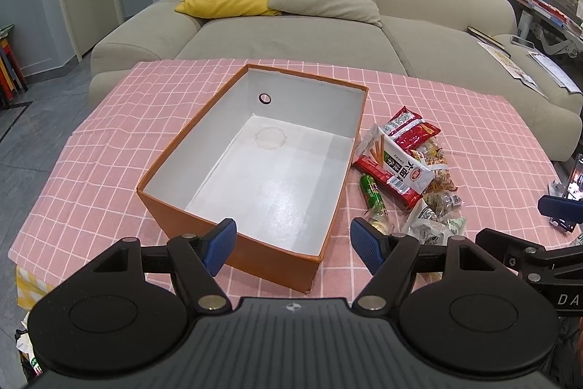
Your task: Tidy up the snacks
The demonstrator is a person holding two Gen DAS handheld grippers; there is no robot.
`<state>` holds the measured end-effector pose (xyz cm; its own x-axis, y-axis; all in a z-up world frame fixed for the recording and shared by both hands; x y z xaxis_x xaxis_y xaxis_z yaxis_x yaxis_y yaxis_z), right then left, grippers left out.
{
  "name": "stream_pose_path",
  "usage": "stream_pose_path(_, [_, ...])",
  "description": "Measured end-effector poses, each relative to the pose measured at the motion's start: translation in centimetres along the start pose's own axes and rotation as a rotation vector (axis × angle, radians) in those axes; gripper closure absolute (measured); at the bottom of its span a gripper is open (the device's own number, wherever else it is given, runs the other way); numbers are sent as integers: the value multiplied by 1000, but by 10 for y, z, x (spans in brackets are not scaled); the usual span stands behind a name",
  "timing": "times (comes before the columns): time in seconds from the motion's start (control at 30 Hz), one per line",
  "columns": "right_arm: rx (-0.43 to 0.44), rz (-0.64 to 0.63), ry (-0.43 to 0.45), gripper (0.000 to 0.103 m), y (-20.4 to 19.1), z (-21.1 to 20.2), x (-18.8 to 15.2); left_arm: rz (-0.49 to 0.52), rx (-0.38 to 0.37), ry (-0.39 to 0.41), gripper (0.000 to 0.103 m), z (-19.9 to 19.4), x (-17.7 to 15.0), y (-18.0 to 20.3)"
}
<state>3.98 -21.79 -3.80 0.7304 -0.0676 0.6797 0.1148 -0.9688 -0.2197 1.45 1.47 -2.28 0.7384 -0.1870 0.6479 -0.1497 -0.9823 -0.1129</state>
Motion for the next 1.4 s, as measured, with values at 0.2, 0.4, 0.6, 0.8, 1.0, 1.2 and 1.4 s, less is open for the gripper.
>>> stream_pose_path(0.2, [2,3,1,4,1,0,0,2,0,-1,19,0,0,1])
stream_pose_path(0.4, [1,4,-4,4,1,0,-1,2,0,-3,19,0,0,2])
stream_pose_path(0.6, [-2,3,-6,4,1,0,-1,4,-1,-4,19,0,-1,3])
stream_pose_path(0.8, [-4,6,-7,4,1,1,-1,6,-5,-4,19,0,-1,5])
stream_pose_path(1.0, [8,-12,11,4,2,3,-4,4,-53,-8,24,2,3,11])
stream_pose_path(1.2, [28,-46,62,4,14,10,-13,58,-148,-9,37,9,11,32])
stream_pose_path(1.4, [-12,-82,14,20,36,31,-23,99,-214,-46,49,31,15,63])
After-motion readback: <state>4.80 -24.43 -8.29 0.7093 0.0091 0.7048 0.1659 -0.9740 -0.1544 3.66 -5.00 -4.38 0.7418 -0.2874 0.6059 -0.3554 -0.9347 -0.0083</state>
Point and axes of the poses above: each gripper's, at about its wrist camera, not at the fingertips, and z roughly the way its jaws point, y to its right, x to its top, the point moved 3 cm from there along z, roughly the way its jaws point, and after that the axes turned 11 degrees about z, right-handed, at the moved point
